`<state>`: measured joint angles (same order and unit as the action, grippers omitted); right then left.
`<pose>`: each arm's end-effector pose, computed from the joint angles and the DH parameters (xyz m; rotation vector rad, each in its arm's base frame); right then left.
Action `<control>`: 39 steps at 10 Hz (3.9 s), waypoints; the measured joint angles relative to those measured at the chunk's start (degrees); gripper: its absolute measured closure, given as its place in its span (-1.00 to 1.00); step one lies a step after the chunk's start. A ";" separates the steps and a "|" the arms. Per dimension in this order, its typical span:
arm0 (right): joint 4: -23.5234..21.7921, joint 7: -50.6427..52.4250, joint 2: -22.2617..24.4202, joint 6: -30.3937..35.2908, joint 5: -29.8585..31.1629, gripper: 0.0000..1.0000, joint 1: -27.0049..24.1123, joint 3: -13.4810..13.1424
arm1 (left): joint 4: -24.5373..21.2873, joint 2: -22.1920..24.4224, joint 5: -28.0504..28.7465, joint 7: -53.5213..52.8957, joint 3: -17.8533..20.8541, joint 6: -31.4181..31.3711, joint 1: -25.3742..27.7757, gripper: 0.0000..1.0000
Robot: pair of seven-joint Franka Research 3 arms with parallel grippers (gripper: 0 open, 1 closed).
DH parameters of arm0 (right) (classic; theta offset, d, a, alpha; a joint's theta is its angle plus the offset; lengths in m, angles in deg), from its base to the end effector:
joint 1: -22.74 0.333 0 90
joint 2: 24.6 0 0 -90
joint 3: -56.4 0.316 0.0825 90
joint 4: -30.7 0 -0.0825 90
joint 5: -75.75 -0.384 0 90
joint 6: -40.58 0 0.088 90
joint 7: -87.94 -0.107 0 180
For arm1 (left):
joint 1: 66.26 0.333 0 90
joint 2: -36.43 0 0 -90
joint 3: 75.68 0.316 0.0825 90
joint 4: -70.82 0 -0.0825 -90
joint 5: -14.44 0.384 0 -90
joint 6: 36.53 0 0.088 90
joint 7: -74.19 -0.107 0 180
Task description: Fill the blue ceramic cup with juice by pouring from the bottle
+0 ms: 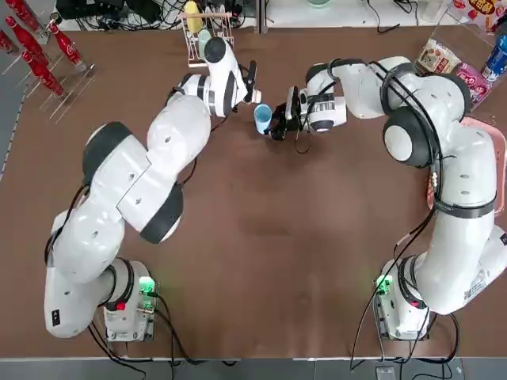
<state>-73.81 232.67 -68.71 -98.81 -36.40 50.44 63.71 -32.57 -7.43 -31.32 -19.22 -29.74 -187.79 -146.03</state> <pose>0.5106 0.3586 0.1036 -1.7583 -1.3494 -0.9945 0.5341 -0.4121 0.2588 -1.7934 2.2907 -0.4915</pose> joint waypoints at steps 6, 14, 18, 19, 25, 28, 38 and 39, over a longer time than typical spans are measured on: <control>-0.28 0.46 0.00 0.36 0.00 -0.29 -0.31 0.06 | 0.84 -1.61 1.50 0.01 2.21 1.40 -1.87 0.19; -0.39 0.58 0.00 0.45 0.00 -0.29 -0.49 0.10 | 1.56 -1.66 -0.55 4.44 2.26 3.58 -1.91 0.18; -0.48 0.72 -0.01 0.52 0.00 -0.29 -0.83 0.14 | 1.75 -2.05 -5.66 4.15 0.42 4.97 -0.18 0.18; -0.54 0.74 -0.01 0.52 0.00 -0.29 -0.90 0.17 | 1.87 -2.12 -7.82 2.84 -0.16 6.19 0.81 0.18; -0.72 0.85 -0.02 0.52 0.00 -0.29 -1.23 0.47 | 3.43 -0.54 -15.61 -3.16 -0.01 13.96 5.03 0.18; -0.75 0.90 -0.02 0.52 0.00 -0.30 -1.25 0.48 | 3.57 2.86 -18.29 -9.30 0.31 18.69 9.30 0.19; -1.01 1.01 -0.03 0.59 0.00 -0.67 -2.44 1.61 | -3.56 17.35 -20.66 -37.88 -17.91 44.95 51.26 0.20; -1.03 1.03 -0.03 0.61 0.00 -0.72 -2.72 1.84 | -3.57 17.40 -20.65 -40.66 -20.75 49.15 57.26 0.20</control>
<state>-74.84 233.71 -68.74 -98.20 -36.40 47.72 65.56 -36.14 9.97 -51.97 -59.87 -50.49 -138.65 -88.78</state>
